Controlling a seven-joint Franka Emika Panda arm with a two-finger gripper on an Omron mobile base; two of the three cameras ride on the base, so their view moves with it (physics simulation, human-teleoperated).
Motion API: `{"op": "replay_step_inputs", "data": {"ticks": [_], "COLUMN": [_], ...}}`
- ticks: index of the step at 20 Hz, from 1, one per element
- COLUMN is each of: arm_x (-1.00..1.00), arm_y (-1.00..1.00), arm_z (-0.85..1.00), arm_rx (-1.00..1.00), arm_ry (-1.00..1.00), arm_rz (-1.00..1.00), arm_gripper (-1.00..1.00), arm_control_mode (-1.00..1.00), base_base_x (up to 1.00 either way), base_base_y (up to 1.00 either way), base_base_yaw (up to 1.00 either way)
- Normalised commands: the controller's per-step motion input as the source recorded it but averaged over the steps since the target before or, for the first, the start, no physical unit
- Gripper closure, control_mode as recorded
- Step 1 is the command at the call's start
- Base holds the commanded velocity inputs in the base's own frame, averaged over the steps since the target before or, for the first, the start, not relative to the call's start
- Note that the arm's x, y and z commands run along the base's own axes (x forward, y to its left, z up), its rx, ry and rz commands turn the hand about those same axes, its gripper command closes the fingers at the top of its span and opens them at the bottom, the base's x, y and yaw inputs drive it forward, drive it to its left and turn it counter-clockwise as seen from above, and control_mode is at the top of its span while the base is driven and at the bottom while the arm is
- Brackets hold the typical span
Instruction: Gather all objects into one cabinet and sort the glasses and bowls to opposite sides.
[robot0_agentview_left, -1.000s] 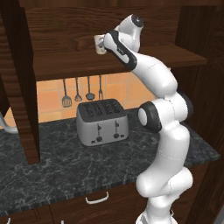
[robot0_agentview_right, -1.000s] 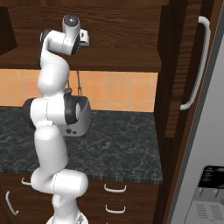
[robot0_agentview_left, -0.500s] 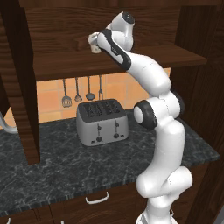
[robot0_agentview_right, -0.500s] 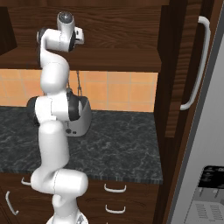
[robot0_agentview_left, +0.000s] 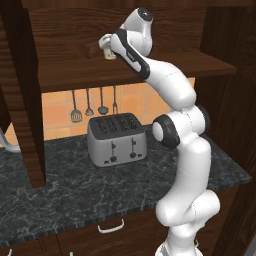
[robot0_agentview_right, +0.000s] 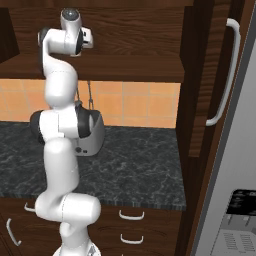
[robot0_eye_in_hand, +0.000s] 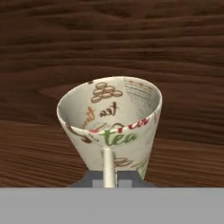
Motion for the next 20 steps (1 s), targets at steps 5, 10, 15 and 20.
{"op": "replay_step_inputs", "data": {"ticks": [5, 10, 15, 20], "arm_x": [-0.79, -1.00, -1.00, -1.00], "arm_y": [-0.26, -0.78, -0.89, -0.77], "arm_z": [0.01, 0.02, 0.50, 0.64], "arm_rx": [0.00, 0.00, 0.03, 0.01], "arm_ry": [-0.01, -0.15, -0.39, -0.40], "arm_rz": [0.00, 0.00, 0.00, 0.00], "arm_gripper": [1.00, 1.00, 1.00, 1.00], "arm_control_mode": [-1.00, -1.00, -1.00, -1.00], "base_base_x": [0.00, 0.00, 0.00, 0.00], "base_base_y": [0.00, 0.00, 0.00, 0.00], "base_base_yaw": [0.00, 0.00, 0.00, 0.00]}}
